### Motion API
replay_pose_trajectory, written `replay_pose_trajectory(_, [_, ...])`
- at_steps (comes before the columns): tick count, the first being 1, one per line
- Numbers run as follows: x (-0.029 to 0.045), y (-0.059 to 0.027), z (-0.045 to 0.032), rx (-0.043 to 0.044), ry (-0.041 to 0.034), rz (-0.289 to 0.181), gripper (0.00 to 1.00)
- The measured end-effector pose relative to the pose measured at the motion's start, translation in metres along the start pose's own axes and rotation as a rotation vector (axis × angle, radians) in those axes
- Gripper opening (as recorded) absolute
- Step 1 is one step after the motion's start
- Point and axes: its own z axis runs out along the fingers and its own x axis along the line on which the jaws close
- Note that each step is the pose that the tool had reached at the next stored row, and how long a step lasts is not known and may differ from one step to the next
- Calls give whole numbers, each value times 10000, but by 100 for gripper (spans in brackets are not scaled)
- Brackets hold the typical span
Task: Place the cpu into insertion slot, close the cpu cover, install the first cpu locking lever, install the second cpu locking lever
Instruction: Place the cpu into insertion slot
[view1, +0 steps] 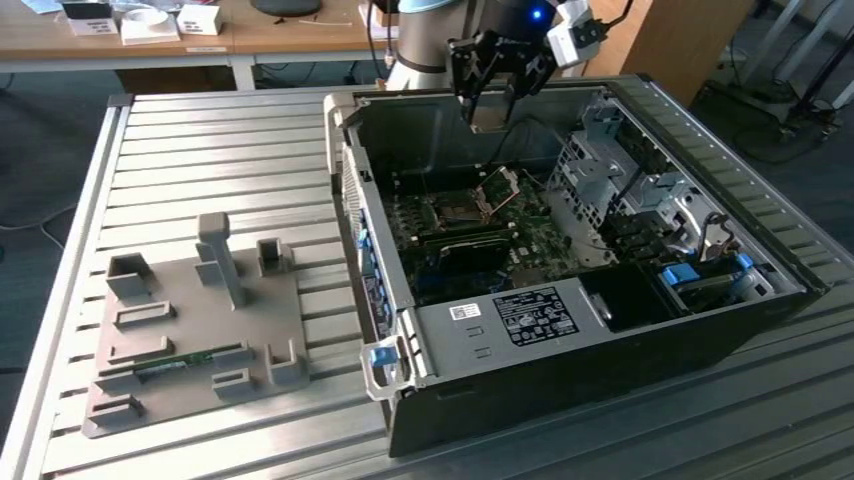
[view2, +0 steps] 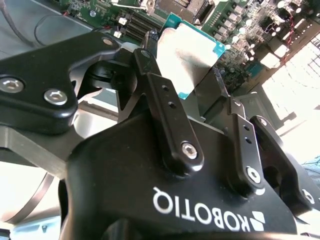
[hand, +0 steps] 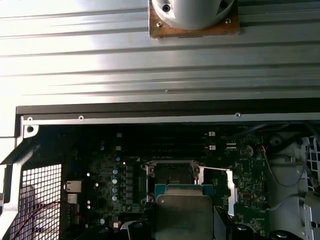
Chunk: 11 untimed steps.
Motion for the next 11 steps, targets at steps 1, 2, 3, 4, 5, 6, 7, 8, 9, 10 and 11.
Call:
replay_pose_trajectory(1, [0,-1,13,0,0,0,54])
replay_pose_trajectory(2, [0,-2,24,0,0,0,54])
replay_pose_trajectory(3, [0,-3,34,-1,0,0,54])
replay_pose_trajectory(4, [0,-3,40,1,0,0,54])
replay_pose_trajectory(5, [0,-3,41,2,1,1,54])
replay_pose_trajectory(6, [0,-4,41,3,1,1,54])
replay_pose_trajectory(7, [0,-4,42,3,1,1,54])
replay_pose_trajectory(8, [0,-4,43,1,1,0,54])
replay_pose_trajectory(9, [0,-4,43,1,0,0,54])
replay_pose_trajectory(10, [0,-4,48,-2,-1,0,54])
replay_pose_trajectory(11, [0,-5,56,-4,-1,0,54])
